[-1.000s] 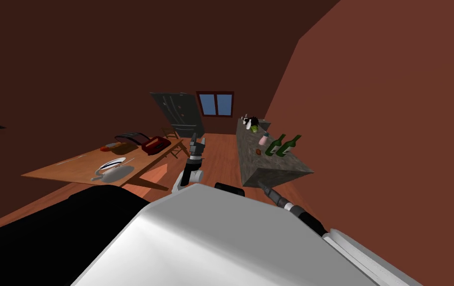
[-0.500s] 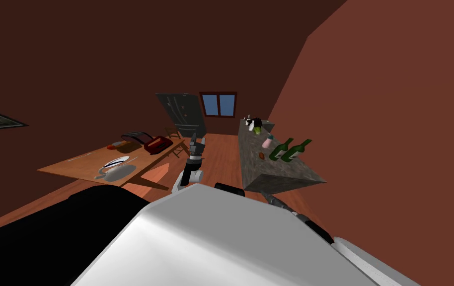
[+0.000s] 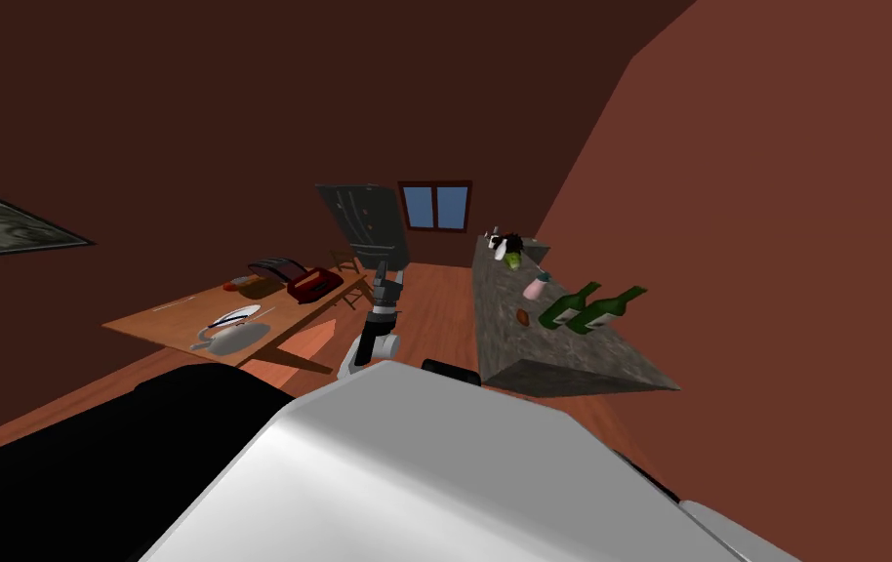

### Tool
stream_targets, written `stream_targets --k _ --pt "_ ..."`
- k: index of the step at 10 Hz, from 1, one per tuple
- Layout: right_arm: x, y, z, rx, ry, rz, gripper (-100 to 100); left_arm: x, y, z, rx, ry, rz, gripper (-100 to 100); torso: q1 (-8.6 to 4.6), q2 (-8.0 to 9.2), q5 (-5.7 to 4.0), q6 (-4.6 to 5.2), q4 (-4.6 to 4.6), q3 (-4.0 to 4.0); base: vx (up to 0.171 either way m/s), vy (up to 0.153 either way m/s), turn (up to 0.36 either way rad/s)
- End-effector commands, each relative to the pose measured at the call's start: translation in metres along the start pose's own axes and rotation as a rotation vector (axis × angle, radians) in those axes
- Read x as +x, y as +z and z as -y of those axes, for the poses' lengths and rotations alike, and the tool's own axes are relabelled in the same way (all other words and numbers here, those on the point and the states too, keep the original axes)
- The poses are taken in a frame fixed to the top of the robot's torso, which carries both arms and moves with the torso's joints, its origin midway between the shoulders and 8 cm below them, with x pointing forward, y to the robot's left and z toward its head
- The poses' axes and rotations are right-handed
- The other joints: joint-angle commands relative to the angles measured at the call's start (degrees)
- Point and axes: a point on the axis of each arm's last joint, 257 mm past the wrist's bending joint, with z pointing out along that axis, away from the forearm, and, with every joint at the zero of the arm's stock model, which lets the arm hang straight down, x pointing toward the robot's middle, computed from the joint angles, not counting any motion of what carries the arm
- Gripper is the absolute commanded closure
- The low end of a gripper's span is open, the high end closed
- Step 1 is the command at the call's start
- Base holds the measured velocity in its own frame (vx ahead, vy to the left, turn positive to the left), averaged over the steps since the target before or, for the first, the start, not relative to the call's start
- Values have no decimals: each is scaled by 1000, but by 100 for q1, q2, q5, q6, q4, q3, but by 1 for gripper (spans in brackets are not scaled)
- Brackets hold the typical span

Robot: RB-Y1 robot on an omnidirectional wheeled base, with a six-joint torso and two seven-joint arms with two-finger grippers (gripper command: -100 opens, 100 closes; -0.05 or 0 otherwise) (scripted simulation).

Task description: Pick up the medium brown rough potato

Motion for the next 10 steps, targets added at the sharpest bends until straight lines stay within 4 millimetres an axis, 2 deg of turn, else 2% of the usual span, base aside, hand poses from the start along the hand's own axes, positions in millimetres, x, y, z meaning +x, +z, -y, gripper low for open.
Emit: stream_targets --k 1,2,3,4,5,6,7,10 --pt "5 -2 13 44 -31 -14 -100 0 0 0 0 0 0 0 0 0 0 0 0 0 114 4 74" --pt "16 -8 23 78 -64 -42 -100 0 0 0 0 0 0 0 -6 6 -2 2 1 2 143 -17 132" --pt "14 -10 29 95 -78 -42 -100 0 0 0 0 0 0 0 -13 -2 -2 0 0 -1 128 -21 62" --pt "24 -17 39 129 -116 -68 -100 0 0 0 0 0 0 0 -15 1 -4 2 0 0 154 -2 169" --pt "22 -18 43 141 -124 -67 -100 0 0 0 0 0 0 0 -9 -5 -3 3 -1 -3 123 -11 -1" --pt "28 -26 56 182 -167 -90 -100 0 0 0 0 0 0 0 -10 2 -2 3 0 0 149 -22 133" --pt "28 -26 56 182 -167 -90 -100 0 0 0 0 0 0 0 -15 -5 -4 0 -1 -3 146 -18 81" --pt "40 -50 83 271 -274 -143 -100 0 0 0 0 0 0 0 7 -37 1 -1 -9 -22 237 10 177"
